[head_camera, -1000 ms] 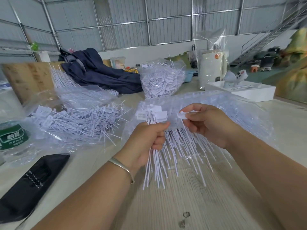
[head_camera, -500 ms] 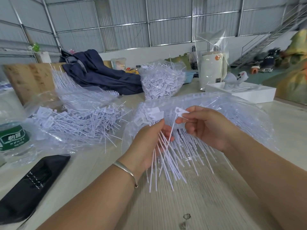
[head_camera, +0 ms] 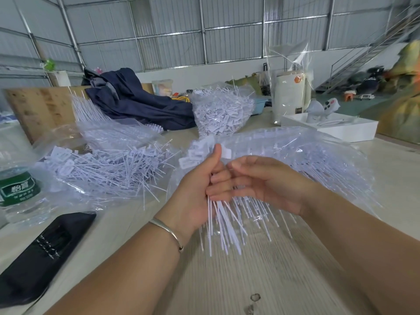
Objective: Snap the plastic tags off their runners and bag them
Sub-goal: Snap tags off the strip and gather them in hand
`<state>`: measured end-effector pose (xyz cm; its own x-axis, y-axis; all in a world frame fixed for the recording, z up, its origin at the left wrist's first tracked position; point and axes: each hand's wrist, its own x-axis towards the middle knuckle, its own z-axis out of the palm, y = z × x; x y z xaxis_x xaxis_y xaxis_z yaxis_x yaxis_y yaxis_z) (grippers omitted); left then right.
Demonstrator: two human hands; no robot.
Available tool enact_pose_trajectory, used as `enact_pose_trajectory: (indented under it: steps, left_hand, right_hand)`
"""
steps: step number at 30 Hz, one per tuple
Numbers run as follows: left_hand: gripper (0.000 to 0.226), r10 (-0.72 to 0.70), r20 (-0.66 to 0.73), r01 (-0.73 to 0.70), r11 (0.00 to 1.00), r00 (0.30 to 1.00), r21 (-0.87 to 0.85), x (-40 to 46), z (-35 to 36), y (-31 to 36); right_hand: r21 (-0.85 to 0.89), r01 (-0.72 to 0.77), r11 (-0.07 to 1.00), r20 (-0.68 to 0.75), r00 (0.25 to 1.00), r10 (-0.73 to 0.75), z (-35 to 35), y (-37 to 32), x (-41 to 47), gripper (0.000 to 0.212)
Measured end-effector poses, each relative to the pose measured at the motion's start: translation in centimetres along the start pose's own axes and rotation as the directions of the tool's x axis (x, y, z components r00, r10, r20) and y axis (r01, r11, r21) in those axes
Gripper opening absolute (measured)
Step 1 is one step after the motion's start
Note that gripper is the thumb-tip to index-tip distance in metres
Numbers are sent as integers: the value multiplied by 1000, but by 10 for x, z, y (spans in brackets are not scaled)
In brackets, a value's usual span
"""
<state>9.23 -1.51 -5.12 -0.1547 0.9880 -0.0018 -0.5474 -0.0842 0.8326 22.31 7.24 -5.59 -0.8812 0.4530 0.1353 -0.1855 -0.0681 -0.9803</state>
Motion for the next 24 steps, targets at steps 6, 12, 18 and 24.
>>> enact_pose_trajectory:
  steps: [6, 12, 18, 24]
  left_hand:
    - [58, 288, -264, -297, 955, 920, 8, -2, -1, 2]
    - [42, 578, -351, -198, 681, 736, 705, -1, -6, -2]
    - [44, 590, -304, -266, 686, 748, 677, 0, -10, 0]
    - [46, 663, -371, -413, 718, 650, 559, 0, -9, 9]
  right_hand:
    - [-38, -192, 981, 328, 925, 194, 24, 13, -3, 38]
    - [-220, -153, 964, 313, 924, 218, 34, 10, -3, 10]
    - [-602, 20, 798, -8, 999, -31, 36, 14, -1, 23]
    - [-990, 105, 93, 44, 861, -507, 58, 23, 3, 25]
